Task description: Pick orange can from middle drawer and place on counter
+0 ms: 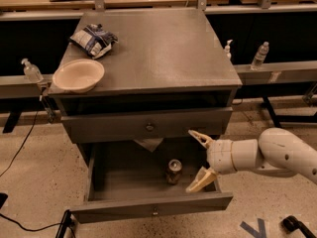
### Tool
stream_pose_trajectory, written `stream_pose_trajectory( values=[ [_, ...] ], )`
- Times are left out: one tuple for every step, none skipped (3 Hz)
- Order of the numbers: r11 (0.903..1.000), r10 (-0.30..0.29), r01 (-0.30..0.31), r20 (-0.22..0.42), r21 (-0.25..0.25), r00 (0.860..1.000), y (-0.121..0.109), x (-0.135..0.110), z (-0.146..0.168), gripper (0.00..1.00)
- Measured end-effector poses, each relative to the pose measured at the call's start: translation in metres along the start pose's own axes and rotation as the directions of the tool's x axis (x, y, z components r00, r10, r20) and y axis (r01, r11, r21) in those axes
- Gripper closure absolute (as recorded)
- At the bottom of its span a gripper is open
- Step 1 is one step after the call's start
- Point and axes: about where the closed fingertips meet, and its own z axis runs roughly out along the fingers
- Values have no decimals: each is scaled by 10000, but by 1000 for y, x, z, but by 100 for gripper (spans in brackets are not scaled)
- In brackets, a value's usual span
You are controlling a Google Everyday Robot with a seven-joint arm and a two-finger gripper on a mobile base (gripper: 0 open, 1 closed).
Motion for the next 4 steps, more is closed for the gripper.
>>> stream_pose_trajectory(
  values=[
    [9999, 33, -33, -4, -95, 10000, 2, -4, -2, 0],
    [9994, 177, -175, 56, -295, 9998, 3, -1, 1, 0],
    [9982, 488, -493, -158, -345, 9987, 17, 53, 7, 0],
    [9928, 1190, -1195, -618, -43, 9910, 39, 128, 9, 0]
  ],
)
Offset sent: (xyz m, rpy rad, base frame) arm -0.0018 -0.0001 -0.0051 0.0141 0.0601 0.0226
